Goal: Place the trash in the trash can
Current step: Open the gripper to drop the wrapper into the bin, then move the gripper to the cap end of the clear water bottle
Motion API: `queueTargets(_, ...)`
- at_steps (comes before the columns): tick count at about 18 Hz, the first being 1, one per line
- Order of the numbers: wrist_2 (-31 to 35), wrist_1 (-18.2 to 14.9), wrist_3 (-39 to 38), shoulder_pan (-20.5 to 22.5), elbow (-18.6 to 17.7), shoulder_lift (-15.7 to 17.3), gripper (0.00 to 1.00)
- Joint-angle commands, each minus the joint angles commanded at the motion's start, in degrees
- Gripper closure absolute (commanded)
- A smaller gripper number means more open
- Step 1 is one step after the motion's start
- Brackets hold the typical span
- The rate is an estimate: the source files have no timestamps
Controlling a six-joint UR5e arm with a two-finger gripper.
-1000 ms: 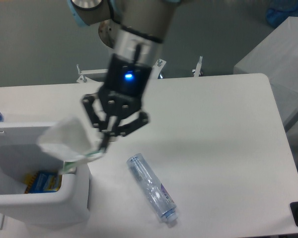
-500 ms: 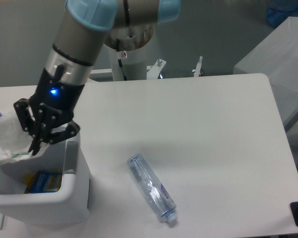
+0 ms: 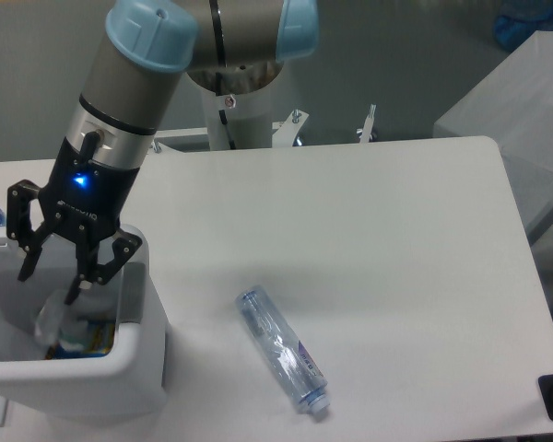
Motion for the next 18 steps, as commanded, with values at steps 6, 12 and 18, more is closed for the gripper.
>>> queueTargets(6,0.26,-0.52,-4.31,11.16,-0.09,-2.72,0.01)
queueTargets(12,7.55,-0.79,-5.28,14.96,-0.26,-8.77,0.01)
queueTargets(18,13.52,-0.79,-15.90,15.40,6.84,-19.23,0.01)
